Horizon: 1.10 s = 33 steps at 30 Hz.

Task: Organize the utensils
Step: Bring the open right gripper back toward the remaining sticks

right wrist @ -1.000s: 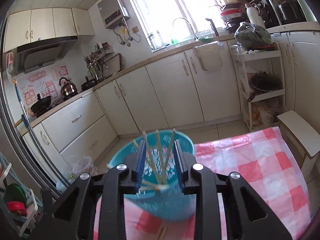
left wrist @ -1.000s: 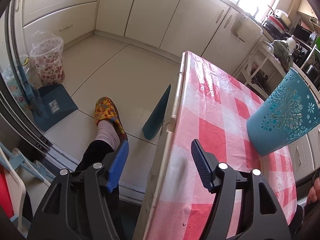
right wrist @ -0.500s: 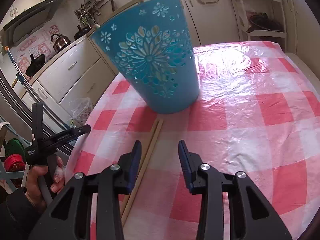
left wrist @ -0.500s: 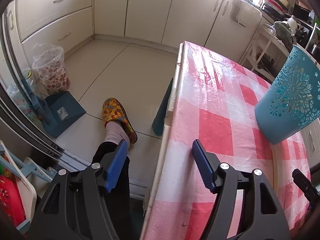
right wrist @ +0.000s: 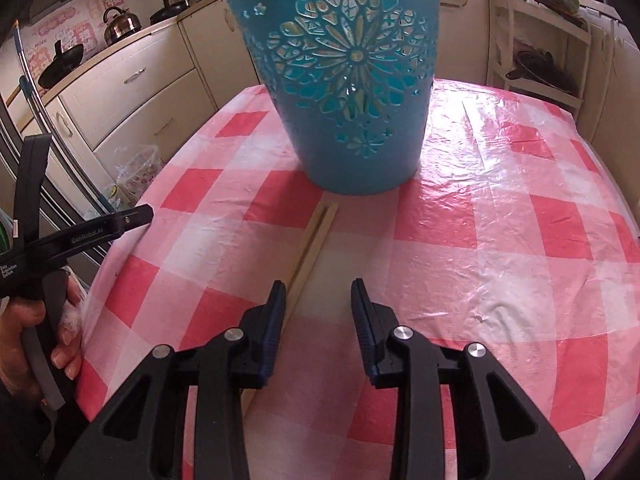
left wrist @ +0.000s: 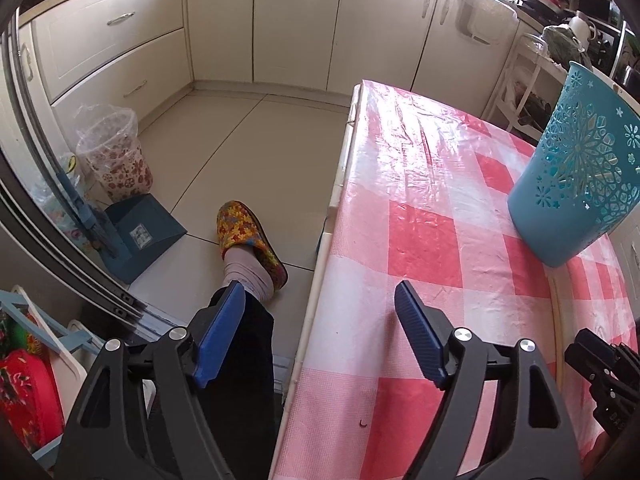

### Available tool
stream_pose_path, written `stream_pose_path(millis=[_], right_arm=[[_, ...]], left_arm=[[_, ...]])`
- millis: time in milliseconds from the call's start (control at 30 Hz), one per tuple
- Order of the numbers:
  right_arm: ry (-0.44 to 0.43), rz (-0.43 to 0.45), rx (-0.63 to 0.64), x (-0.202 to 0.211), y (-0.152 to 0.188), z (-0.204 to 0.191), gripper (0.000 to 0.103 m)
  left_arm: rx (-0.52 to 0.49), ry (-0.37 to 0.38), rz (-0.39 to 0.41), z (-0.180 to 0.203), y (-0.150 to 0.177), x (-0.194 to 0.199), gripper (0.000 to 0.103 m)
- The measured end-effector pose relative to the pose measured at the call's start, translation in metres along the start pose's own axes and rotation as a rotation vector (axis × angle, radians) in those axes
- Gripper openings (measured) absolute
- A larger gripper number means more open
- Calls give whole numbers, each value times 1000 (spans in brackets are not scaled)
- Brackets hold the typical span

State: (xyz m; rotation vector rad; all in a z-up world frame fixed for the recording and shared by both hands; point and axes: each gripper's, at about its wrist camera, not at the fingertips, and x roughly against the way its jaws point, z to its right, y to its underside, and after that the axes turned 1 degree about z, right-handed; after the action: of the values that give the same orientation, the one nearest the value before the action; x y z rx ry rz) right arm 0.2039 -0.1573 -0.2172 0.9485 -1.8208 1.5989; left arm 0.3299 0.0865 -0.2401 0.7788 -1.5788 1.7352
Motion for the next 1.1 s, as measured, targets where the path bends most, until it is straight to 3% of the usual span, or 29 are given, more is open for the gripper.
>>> stream_pose_path(millis=[433,867,1100], right_arm=[[94,-10,102,-5,1,-11,33],[139,12,2,29,24,45,33],[139,7,-16,29,23,50,33]], left_arm=[[-20,4,6,5,3,3,76],[-43,-42,23,12,4,6,83],[-62,-64,31,15,4,8,85]])
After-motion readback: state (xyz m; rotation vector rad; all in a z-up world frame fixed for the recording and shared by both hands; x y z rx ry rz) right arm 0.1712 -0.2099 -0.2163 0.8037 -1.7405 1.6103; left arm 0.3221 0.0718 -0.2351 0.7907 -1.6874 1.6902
